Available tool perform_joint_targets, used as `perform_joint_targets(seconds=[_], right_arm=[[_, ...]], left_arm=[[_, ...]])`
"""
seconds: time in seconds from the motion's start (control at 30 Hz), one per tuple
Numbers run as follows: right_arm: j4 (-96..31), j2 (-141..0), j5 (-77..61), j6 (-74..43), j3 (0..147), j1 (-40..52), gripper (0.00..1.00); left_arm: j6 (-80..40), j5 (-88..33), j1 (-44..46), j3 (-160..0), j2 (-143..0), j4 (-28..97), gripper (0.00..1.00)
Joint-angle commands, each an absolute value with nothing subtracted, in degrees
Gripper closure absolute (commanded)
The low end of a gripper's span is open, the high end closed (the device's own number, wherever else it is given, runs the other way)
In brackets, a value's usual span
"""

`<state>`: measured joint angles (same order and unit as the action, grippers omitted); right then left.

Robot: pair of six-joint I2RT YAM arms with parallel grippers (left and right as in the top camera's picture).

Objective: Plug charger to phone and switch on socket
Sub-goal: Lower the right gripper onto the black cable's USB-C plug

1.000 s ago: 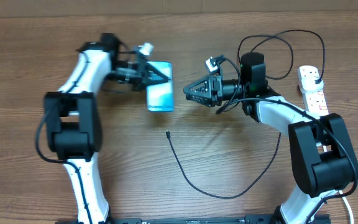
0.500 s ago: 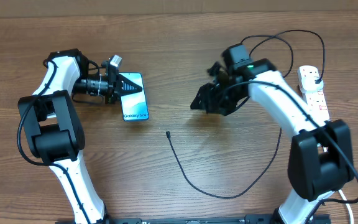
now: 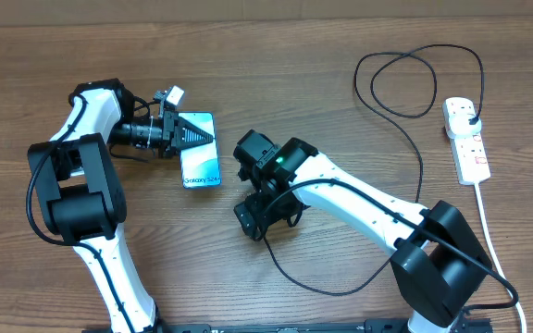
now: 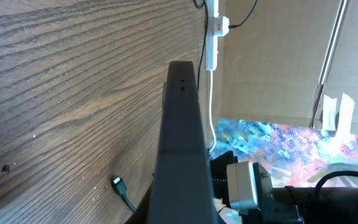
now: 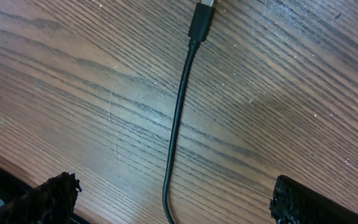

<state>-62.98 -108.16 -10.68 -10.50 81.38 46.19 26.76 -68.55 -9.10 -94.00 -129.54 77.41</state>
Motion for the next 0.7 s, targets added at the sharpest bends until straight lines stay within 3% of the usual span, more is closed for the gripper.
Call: perform_joint_targets(seconds=[0.0,0.2,0.33,0.67], right_arm=[[-63.29,-107.11,-9.65,-10.63,81.03,46.11,0.0],[-64.16,-107.11,-8.27,-11.16,81.01,46.11,0.0],[-64.05,-107.11,0.4,-18.7,80.99,46.11,0.0],[-61.04,-107.11,1.91,-21.02,77.25,45.08,0.0]], left_arm=[[28.77,-67.96,-8.86,-93.82,-129.43,77.78,0.96],[28.75,-66.26,-8.84,-93.82,-129.43,77.47,0.96],[28.73,-66.5,-8.82,-93.82,-129.43,76.51,0.96],[28.73,-66.52,-8.64,-93.82,-129.43,75.79,0.96]])
